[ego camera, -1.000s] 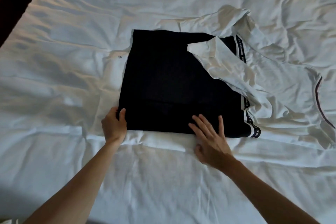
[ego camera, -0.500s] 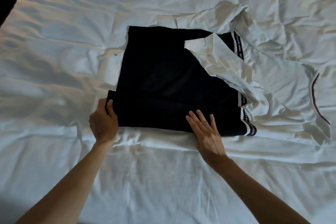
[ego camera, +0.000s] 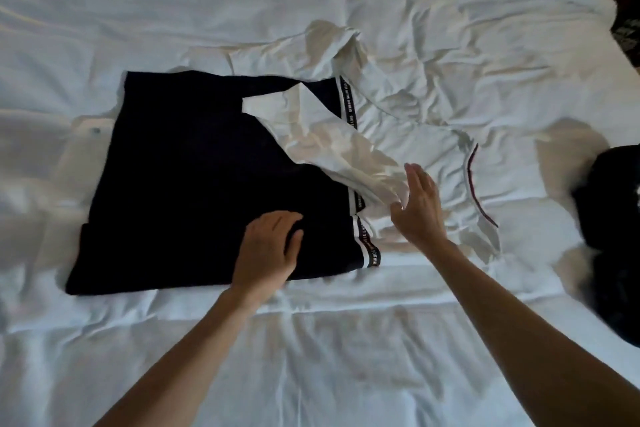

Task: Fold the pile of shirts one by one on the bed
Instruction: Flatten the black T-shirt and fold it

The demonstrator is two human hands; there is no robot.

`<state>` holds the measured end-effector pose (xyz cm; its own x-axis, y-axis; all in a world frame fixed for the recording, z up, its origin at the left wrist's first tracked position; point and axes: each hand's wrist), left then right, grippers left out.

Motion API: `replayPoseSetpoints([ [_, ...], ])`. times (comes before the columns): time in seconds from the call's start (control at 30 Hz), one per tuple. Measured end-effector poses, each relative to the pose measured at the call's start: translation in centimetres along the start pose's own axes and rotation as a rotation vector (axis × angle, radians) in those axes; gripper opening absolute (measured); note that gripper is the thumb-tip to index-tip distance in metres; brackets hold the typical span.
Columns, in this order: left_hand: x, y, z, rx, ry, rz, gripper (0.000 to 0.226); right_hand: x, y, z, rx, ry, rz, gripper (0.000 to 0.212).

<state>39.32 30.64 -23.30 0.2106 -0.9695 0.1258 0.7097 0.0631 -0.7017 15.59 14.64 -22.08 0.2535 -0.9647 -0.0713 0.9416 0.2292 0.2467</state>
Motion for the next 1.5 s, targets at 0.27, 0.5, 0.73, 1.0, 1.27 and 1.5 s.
replayPoseSetpoints([
  [0.27, 3.6, -3.0, -5.8, 0.209, 0.212, 0.066, 0.022, 5.4, -4.4, 3.4, -0.148, 0.550, -0.139, 0.020],
  [0.5, 4.6, -3.1, -7.1, 0.208, 0.109, 0.193, 0.015, 4.2, -6.5, 2.8, 0.110, 0.156, -0.038, 0.036],
  [0.73, 4.4, -3.6, -9.6, 0.330, 0.096, 0.251, 0.036, -3.5, -11.0, 2.2, -0.039, 0.015, -0.280, 0.050],
  [1.0, 3.8, -3.4, -11.1, 0.441, 0.096, 0.276, 0.025, -3.8, -14.1, 3.6, 0.266, 0.121, -0.366, 0.010],
  [1.27, 3.0, -3.2, -11.7, 0.492, -0.007, 0.173, 0.040, -5.5, -16.8, 2.5, 0.175, 0.018, -0.361, 0.016],
  [1.5, 2.8, -3.4, -11.5, 0.537, -0.024, 0.146, 0.036, -8.8, -4.9, -1.8, 0.103, -0.114, 0.176, 0.047],
])
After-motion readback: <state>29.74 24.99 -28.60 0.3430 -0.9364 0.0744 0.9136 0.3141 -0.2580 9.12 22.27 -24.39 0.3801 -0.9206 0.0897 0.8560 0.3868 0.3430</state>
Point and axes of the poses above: each hand's wrist, its own x-axis towards the middle knuckle, its own z-axis out of the back of the hand, y = z × x, and after that the axes turned 9 degrees about -x, right-handed
